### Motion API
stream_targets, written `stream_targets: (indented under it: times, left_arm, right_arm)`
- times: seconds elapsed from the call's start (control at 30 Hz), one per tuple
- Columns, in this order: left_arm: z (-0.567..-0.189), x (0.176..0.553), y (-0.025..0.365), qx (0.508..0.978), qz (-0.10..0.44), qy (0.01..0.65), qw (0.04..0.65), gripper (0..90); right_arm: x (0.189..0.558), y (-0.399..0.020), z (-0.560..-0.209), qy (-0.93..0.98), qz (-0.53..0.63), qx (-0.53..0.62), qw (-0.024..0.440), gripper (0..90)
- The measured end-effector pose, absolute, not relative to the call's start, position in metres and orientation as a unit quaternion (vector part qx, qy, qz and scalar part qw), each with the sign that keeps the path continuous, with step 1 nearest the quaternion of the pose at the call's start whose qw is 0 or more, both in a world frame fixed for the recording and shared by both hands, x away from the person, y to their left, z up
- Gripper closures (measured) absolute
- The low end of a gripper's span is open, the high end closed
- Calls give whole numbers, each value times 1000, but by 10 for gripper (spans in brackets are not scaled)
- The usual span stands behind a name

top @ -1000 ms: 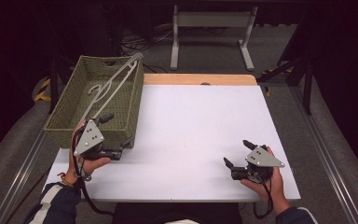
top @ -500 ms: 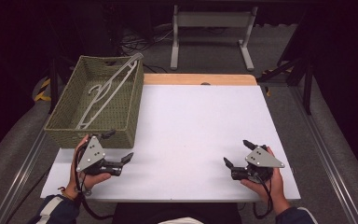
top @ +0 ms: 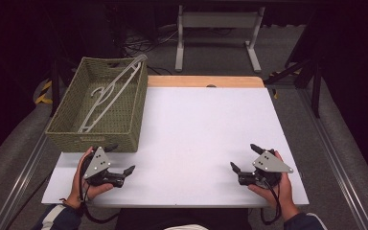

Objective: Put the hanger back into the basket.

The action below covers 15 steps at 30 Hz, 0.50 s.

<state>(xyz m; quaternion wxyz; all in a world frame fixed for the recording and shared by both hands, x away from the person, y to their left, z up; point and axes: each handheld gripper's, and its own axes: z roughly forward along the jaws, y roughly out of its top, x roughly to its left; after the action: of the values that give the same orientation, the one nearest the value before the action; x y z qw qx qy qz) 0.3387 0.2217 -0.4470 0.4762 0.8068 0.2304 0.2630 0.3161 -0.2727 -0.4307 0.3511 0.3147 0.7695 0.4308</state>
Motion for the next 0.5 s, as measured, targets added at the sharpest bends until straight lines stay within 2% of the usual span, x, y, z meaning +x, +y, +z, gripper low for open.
stream_targets:
  times: [0.5]
  left_arm:
    - [-447, 339, 224, 801, 260, 231, 487, 63]
  right_arm:
    - [318, -272, -431, 768, 425, 318, 356, 107]
